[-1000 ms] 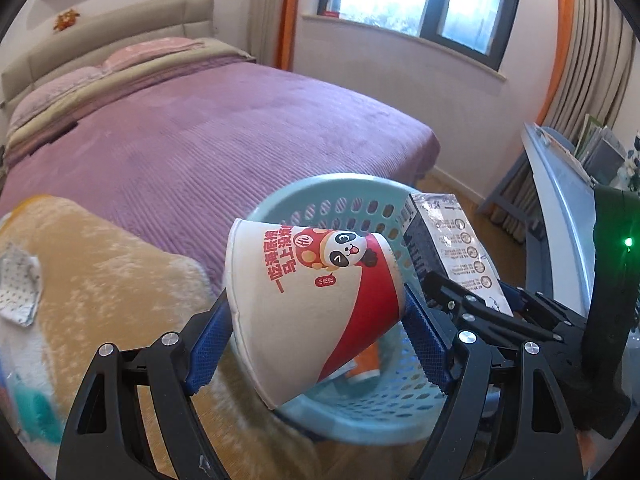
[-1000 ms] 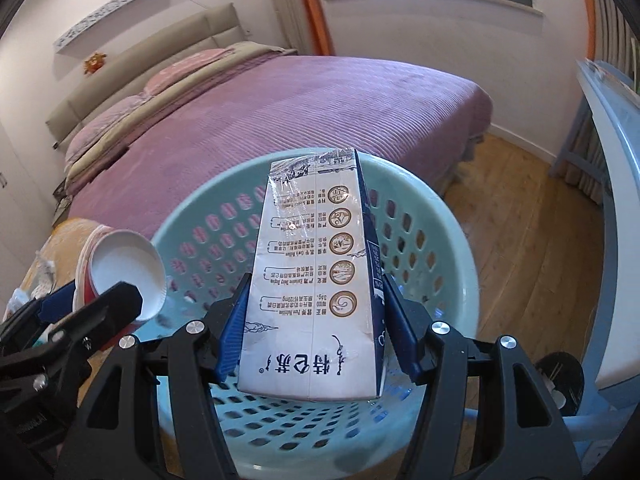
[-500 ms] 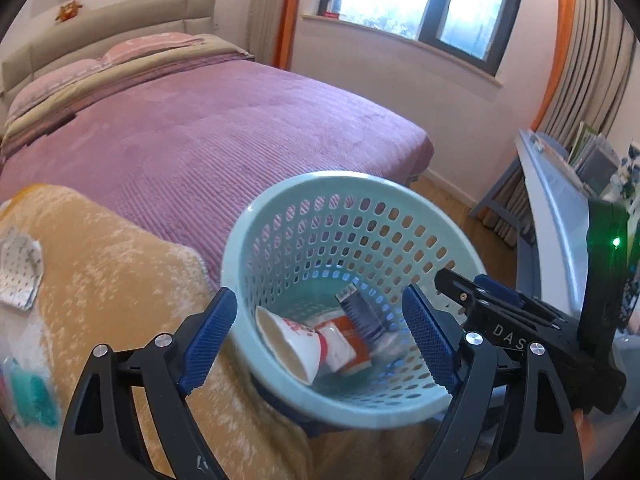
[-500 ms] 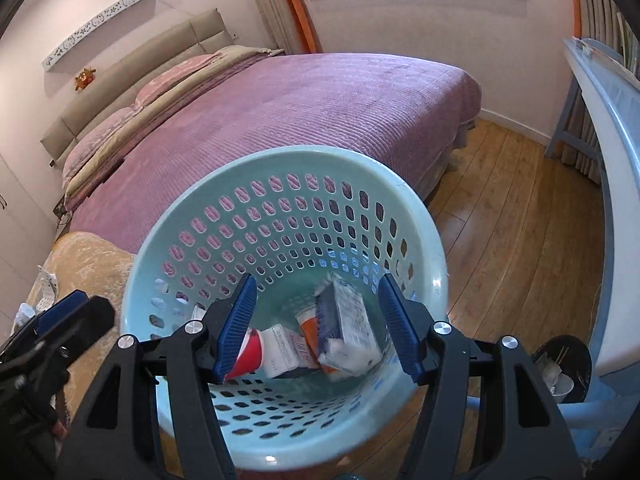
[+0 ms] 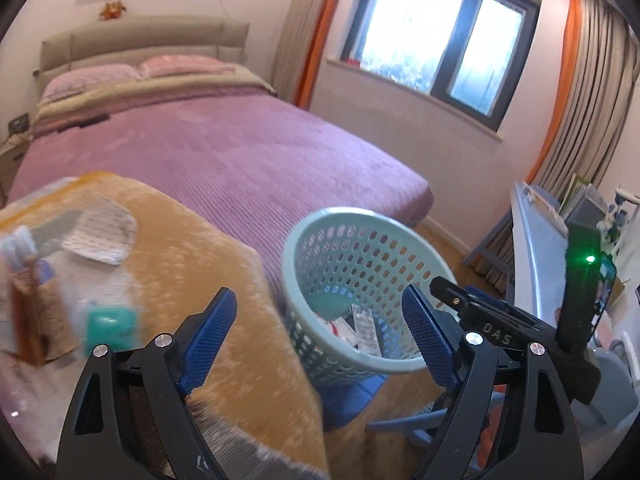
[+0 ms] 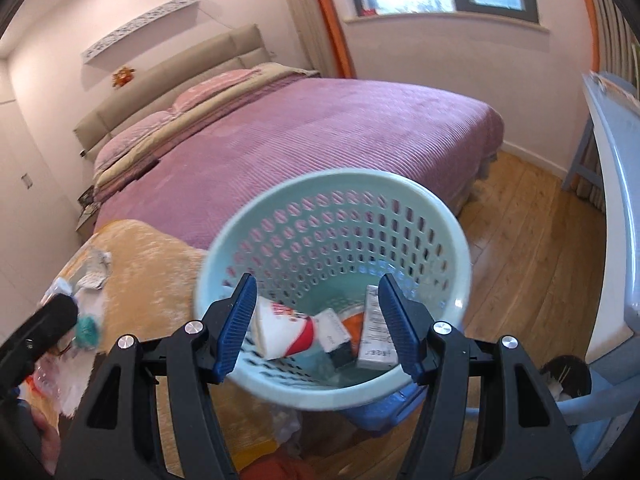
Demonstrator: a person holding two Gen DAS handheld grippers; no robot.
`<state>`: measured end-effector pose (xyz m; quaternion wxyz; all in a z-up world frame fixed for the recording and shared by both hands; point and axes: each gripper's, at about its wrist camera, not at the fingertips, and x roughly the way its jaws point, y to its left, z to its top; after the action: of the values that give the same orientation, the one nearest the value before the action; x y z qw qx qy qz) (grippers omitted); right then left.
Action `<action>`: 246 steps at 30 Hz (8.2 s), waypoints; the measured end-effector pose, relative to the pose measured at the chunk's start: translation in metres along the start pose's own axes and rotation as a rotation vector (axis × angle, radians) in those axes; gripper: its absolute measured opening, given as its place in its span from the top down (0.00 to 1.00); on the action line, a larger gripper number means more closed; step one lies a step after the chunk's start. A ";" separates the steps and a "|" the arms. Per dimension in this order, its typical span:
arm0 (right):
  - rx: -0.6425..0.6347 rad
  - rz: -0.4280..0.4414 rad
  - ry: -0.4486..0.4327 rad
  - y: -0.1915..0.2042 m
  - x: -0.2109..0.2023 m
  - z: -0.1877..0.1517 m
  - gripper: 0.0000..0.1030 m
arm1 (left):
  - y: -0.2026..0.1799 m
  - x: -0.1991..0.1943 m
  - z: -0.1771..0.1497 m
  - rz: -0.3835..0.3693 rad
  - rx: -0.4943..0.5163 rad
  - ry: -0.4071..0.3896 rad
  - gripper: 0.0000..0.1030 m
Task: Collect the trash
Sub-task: 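Move both tools back over the table toward the remaining trash, then grasp the red plastic bag with the left tool while the right tool grasps the clear bottle, then carry bag and bottle to the blue basket and release them inside, then move both tools back over the rug toward the pink and teal packets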
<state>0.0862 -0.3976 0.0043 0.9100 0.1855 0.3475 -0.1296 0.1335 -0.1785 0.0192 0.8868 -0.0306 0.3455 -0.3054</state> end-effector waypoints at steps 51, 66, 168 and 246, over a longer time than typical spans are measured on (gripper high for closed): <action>-0.590 0.490 0.165 0.312 0.001 -0.134 0.42 | 0.273 -0.144 -0.070 0.411 -0.371 -0.011 0.29; -0.619 0.535 0.211 0.318 -0.007 -0.146 0.56 | 0.258 -0.172 -0.081 0.385 -0.364 -0.082 0.54; -0.062 0.152 -0.135 0.013 -0.015 0.016 0.58 | -0.006 0.007 0.023 -0.105 0.097 0.049 0.58; -0.432 0.267 0.218 0.251 0.077 -0.071 0.43 | 0.281 -0.130 -0.092 0.553 -0.349 0.035 0.28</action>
<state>0.1921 -0.1497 -0.0351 0.8948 0.0439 0.4352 0.0893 0.1470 0.1366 -0.0480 0.9115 -0.0820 0.4029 0.0106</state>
